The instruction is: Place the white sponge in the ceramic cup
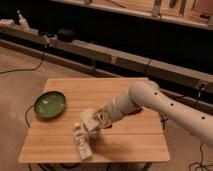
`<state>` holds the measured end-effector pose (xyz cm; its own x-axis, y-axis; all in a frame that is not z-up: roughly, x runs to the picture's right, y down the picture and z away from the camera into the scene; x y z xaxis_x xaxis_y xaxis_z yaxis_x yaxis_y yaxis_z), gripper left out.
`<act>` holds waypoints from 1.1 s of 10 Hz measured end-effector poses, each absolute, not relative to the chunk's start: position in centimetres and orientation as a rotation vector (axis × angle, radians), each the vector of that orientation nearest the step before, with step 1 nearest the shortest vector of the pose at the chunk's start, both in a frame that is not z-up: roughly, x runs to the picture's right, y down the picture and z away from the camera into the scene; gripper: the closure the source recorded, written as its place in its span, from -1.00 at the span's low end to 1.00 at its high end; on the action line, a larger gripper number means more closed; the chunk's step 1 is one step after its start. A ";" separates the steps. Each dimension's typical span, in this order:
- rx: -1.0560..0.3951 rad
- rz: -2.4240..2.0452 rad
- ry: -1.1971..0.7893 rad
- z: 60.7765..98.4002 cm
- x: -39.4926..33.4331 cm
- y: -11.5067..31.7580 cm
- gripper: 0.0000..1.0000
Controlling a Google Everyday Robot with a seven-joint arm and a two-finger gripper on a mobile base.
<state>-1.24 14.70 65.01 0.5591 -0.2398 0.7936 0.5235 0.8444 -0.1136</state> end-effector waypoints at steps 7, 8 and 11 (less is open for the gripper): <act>-0.422 -0.473 -0.761 65.7 0.5 16.4 -0.11; -0.421 -0.472 -0.754 65.6 0.5 16.3 -0.35; -0.419 -0.465 -0.756 65.4 0.2 16.1 -0.60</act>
